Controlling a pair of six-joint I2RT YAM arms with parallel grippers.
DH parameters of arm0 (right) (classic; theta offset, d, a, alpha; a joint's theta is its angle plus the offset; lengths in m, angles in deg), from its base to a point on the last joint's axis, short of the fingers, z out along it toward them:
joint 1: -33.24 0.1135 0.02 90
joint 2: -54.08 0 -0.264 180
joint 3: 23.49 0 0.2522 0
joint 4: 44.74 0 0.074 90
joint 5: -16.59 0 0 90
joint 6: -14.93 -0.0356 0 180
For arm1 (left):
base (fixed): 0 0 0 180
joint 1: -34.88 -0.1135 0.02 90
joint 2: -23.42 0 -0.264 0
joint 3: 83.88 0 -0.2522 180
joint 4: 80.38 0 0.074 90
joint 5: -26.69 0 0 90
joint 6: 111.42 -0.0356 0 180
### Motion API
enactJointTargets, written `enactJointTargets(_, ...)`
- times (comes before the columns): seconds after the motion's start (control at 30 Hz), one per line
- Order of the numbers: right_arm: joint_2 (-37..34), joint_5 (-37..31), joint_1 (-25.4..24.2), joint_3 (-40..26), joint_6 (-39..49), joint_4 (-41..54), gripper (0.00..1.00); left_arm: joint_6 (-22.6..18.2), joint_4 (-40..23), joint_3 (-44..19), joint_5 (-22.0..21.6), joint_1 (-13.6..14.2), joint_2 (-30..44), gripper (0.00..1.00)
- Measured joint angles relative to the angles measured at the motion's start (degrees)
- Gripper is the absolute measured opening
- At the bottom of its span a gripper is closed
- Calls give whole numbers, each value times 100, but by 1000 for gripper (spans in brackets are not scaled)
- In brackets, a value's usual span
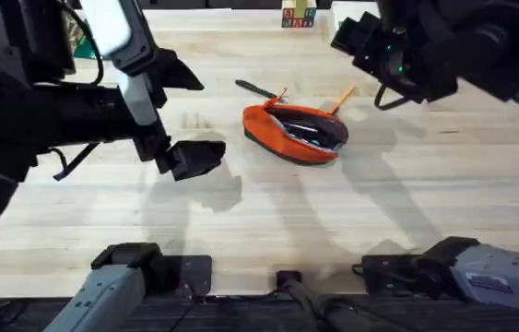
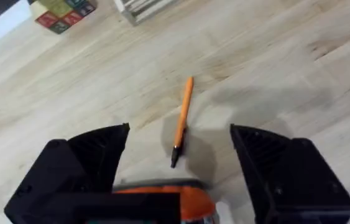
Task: Unzip the bag, pick up the pens from the table one at a time and place them inside, then zip the bag closed.
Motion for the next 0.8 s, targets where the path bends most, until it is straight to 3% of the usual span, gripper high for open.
enactJointTargets(0.23,-365,402,-496,0,207,-393,998,0,0,0,0,0,0,993)
enactJointTargets(0.8,-2029,438,-531,0,618,-1433,998,0,0,0,0,0,0,993)
